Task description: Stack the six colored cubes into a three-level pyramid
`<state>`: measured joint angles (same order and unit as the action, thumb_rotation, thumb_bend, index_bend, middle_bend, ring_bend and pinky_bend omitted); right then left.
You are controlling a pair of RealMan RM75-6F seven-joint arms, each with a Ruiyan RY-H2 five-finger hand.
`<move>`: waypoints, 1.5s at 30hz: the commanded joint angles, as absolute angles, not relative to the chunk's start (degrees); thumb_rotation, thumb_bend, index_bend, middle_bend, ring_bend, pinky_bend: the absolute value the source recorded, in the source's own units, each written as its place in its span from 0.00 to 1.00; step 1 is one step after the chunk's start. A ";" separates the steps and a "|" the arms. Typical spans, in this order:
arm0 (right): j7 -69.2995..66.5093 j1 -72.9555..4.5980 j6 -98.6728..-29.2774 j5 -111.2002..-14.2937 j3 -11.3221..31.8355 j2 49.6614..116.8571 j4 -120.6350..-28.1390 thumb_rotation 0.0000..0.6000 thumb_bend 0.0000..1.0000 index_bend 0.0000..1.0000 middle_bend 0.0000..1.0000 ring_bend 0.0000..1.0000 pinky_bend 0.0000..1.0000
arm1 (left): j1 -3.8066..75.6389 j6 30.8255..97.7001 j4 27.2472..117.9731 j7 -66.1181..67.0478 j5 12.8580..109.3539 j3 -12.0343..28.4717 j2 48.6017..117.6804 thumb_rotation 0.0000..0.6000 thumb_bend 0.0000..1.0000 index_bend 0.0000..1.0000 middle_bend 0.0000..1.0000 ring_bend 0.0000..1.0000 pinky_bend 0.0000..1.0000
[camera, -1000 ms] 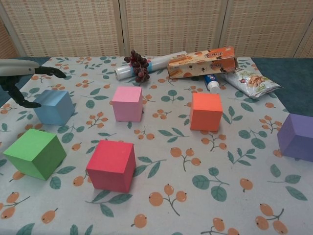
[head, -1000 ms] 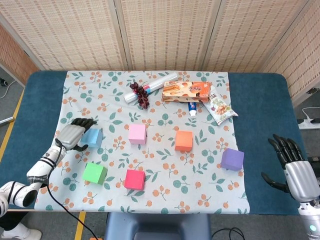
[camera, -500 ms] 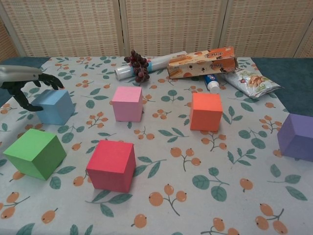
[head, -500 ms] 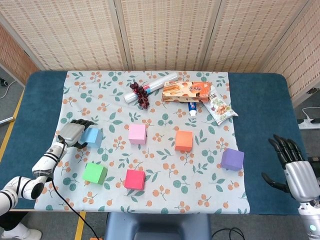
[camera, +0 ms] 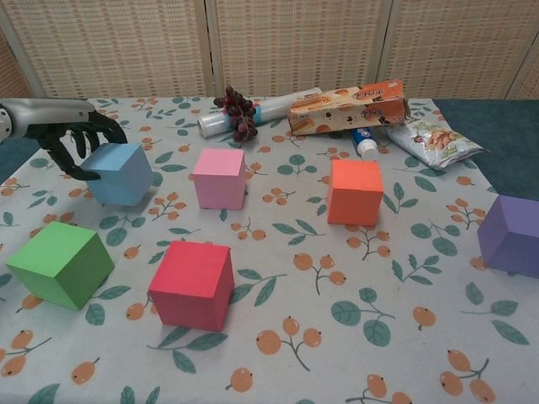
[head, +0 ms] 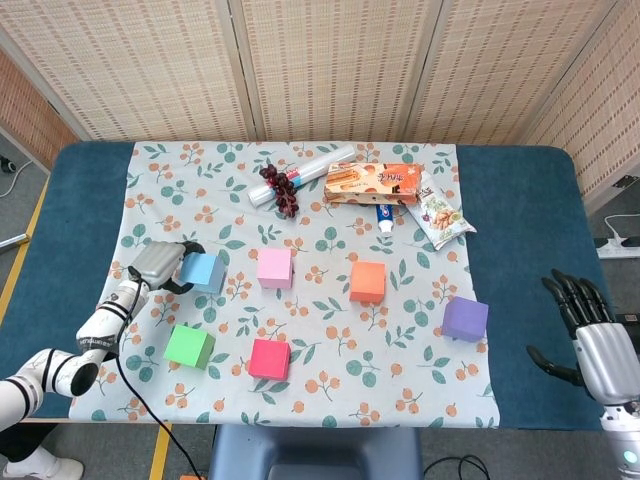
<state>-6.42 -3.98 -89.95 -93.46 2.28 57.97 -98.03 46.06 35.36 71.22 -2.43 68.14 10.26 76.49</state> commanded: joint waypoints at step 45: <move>-9.72 -3.47 -89.55 -91.38 2.95 57.88 -95.50 1.00 0.15 0.00 0.00 0.00 0.00 | 59.95 40.41 72.20 23.95 34.36 8.59 86.79 1.00 0.33 0.31 0.38 0.32 0.34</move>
<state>-9.72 -3.46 -89.55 -91.39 2.95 57.88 -95.50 59.92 40.42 72.23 23.91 34.39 8.62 86.77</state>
